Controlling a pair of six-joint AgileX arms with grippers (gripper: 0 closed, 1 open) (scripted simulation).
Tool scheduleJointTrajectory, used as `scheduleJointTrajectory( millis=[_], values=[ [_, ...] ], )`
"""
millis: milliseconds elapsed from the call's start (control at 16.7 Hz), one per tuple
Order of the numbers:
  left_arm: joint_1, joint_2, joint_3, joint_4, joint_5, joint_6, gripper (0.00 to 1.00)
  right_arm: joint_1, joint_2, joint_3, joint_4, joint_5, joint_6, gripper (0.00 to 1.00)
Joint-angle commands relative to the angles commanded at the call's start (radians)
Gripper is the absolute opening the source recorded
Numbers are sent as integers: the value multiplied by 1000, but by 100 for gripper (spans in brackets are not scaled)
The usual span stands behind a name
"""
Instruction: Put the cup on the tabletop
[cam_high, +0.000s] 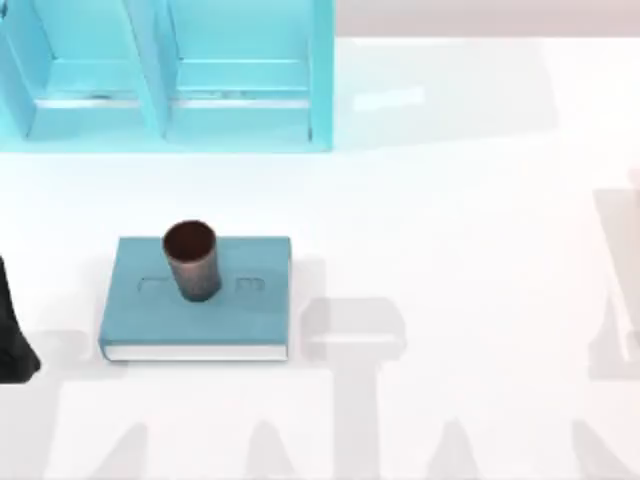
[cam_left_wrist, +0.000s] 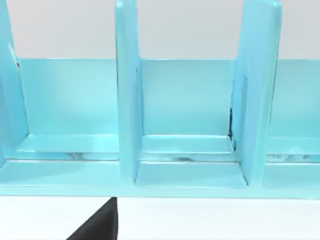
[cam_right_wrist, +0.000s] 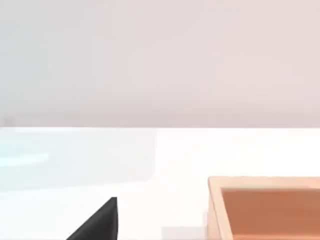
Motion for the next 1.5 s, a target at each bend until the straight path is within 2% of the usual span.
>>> scheduleJointTrajectory(
  millis=[300, 600, 900, 1500],
  values=[
    [0, 0, 0, 0, 0, 0, 100, 24, 52, 57, -31, 10, 23, 100],
    [0, 0, 0, 0, 0, 0, 100, 143, 314, 334, -183, 61, 135, 100],
    [0, 0, 0, 0, 0, 0, 100, 328, 727, 770, -424, 140, 313, 100],
    [0, 0, 0, 0, 0, 0, 100, 753, 1701, 1793, -997, 318, 735, 100]
  ],
)
